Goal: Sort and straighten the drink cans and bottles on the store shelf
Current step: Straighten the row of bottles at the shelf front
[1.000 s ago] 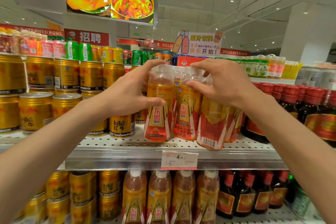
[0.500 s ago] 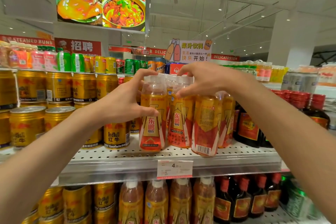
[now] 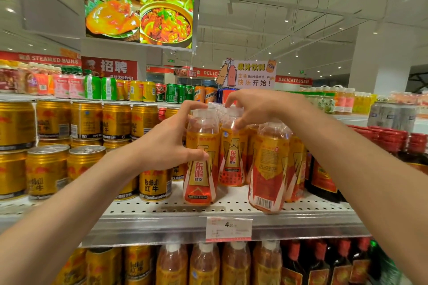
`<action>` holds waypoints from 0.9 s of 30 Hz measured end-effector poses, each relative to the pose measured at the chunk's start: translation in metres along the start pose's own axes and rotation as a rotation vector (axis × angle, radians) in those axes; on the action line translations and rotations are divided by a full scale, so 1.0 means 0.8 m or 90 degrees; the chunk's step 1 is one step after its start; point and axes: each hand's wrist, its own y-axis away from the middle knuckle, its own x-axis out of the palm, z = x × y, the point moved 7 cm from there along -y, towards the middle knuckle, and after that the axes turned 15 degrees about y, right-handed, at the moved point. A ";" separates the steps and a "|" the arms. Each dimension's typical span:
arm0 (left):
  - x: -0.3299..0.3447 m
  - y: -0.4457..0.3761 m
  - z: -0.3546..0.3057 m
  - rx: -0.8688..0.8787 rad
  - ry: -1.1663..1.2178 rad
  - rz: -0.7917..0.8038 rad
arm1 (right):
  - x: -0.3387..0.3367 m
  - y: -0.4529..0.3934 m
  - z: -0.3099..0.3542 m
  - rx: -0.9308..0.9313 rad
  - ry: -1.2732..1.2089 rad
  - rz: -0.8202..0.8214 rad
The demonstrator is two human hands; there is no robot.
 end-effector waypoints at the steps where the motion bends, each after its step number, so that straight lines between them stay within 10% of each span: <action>1: 0.000 0.000 0.000 -0.001 0.001 -0.001 | 0.003 -0.005 0.002 0.002 0.012 0.002; 27: 0.004 0.002 0.001 -0.030 0.051 -0.016 | 0.006 0.108 -0.032 -0.012 -0.096 -0.174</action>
